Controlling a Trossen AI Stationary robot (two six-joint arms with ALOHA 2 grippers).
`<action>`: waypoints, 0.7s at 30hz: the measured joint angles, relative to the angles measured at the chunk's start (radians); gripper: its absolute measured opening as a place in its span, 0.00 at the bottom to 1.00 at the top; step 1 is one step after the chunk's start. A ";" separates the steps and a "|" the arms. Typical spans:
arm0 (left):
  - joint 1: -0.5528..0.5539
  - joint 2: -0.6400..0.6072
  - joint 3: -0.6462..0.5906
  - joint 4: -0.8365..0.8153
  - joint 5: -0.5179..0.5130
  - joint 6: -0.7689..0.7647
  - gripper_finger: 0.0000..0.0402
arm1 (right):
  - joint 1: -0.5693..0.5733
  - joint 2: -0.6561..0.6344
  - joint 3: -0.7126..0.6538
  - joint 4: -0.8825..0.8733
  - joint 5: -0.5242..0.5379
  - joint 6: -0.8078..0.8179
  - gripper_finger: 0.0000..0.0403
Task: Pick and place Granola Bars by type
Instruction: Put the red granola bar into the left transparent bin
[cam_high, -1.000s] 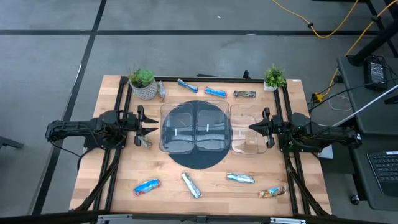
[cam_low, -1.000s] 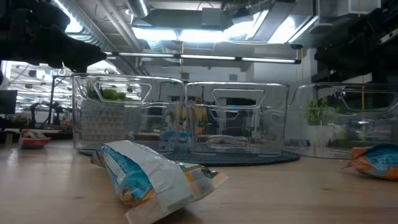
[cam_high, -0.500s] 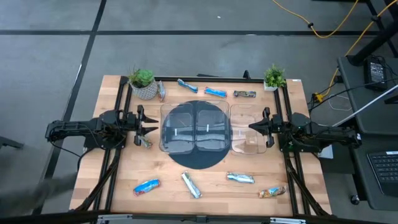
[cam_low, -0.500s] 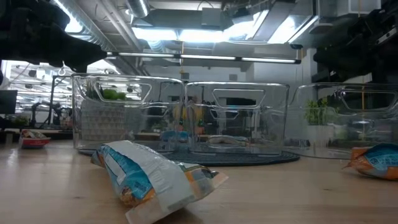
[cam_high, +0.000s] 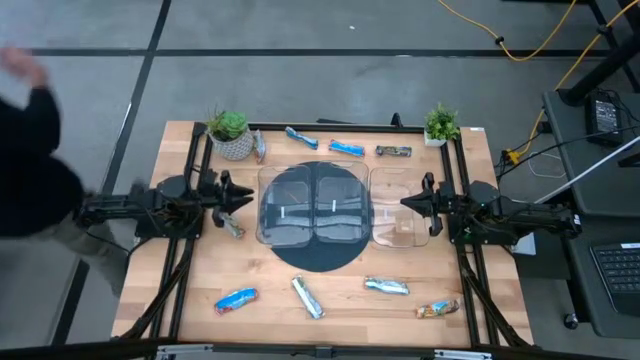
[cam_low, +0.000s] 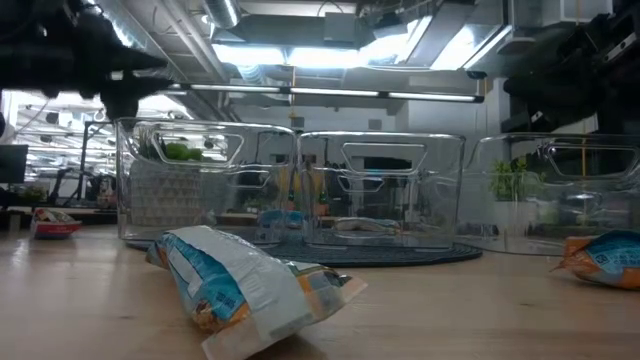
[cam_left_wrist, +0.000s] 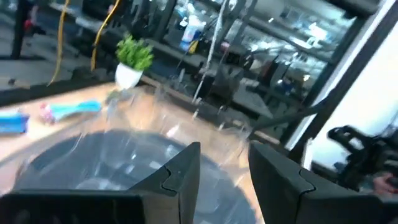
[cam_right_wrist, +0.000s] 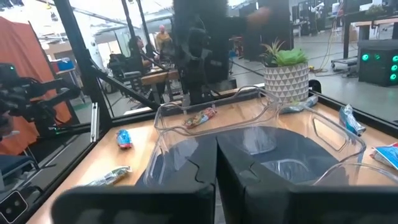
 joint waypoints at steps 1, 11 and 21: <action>0.000 0.001 0.023 -0.009 -0.002 0.005 0.32 | 0.000 0.000 0.000 0.000 0.000 -0.002 0.02; 0.000 0.326 0.649 -0.698 -0.111 0.011 0.32 | 0.000 0.000 0.000 0.000 0.000 -0.002 0.02; 0.000 0.643 1.063 -0.936 -0.080 -0.005 0.32 | 0.000 0.000 0.000 0.008 0.000 -0.004 0.02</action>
